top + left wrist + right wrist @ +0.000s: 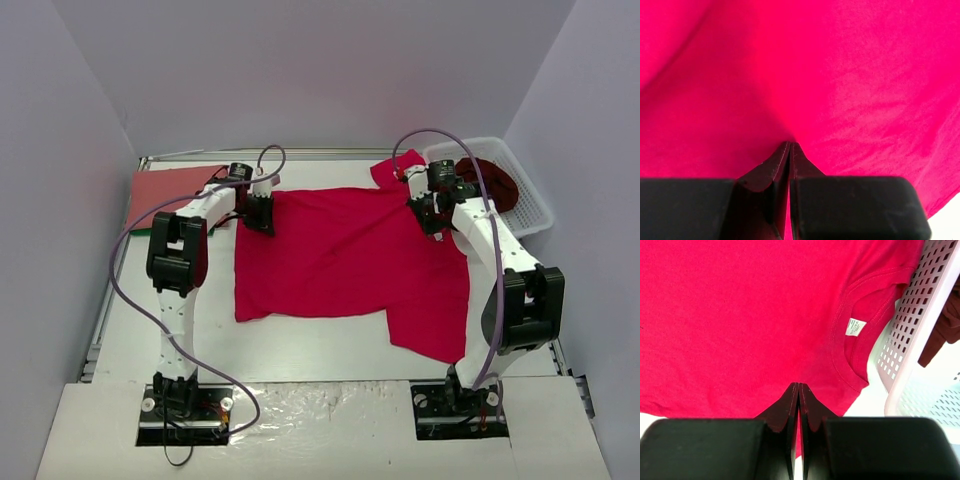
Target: Fold and stack the t-shirts
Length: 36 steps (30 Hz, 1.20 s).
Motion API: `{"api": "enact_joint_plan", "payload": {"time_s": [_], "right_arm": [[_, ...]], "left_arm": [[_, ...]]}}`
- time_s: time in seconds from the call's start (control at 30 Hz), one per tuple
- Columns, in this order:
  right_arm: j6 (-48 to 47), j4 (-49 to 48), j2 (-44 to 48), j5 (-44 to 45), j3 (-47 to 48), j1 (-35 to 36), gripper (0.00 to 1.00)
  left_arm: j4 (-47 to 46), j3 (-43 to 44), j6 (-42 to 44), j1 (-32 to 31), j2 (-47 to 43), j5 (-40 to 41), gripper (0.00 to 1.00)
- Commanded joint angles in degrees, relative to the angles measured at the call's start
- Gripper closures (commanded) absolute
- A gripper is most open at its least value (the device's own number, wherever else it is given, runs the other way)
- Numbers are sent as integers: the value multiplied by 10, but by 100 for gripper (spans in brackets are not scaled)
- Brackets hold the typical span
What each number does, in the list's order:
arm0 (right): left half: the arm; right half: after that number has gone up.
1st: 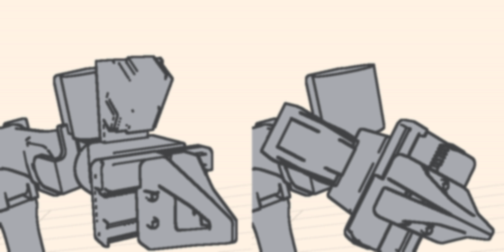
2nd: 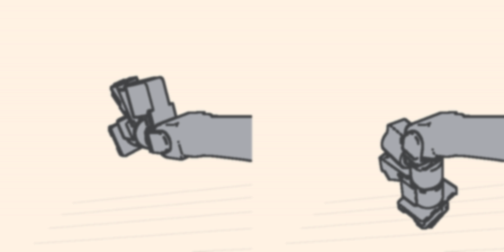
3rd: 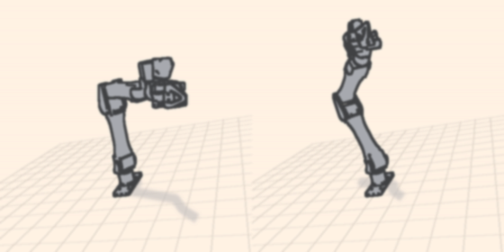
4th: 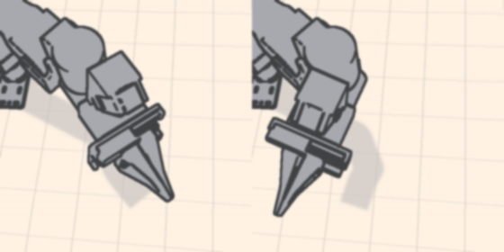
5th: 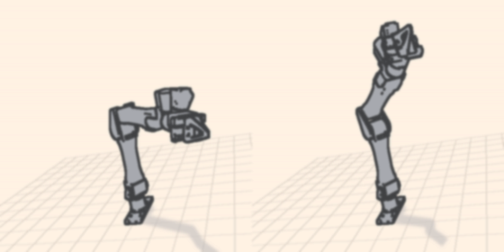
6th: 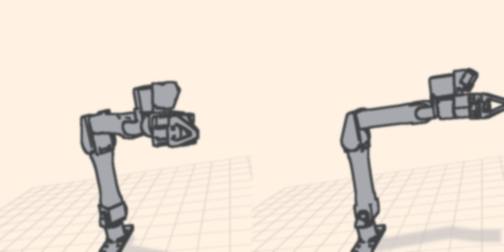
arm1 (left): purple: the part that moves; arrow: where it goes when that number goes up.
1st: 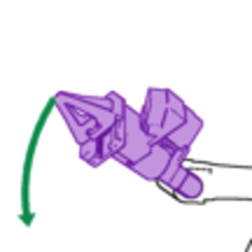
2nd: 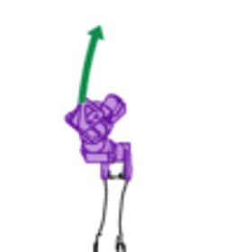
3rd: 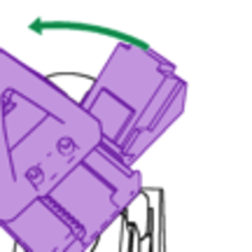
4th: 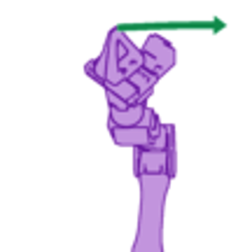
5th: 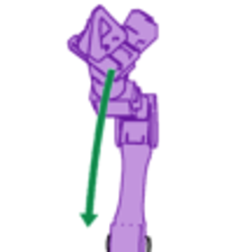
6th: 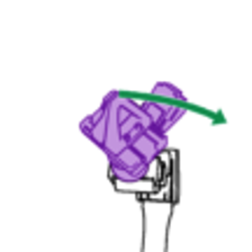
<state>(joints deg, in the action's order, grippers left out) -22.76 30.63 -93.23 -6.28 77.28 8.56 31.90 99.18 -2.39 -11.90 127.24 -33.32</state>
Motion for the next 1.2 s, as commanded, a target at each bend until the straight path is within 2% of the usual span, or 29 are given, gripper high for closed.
{"api": "enact_joint_plan", "payload": {"time_s": [0.0,0.27,0.73,1.03,1.13,1.17], "right_arm": [[3,9,-7,-5,3,-4,100],[4,9,-35,-6,11,-4,100],[4,11,-80,12,29,-3,100],[4,14,-94,22,35,-2,100],[1,15,-90,22,32,-2,100],[1,15,-87,19,31,-2,100]], "left_arm": [[41,33,-6,0,5,31,98],[84,87,-11,19,44,72,98],[109,164,-19,55,86,71,98],[109,160,-22,57,97,82,98],[88,137,-12,57,67,65,97],[79,124,-7,55,33,70,98]]}}
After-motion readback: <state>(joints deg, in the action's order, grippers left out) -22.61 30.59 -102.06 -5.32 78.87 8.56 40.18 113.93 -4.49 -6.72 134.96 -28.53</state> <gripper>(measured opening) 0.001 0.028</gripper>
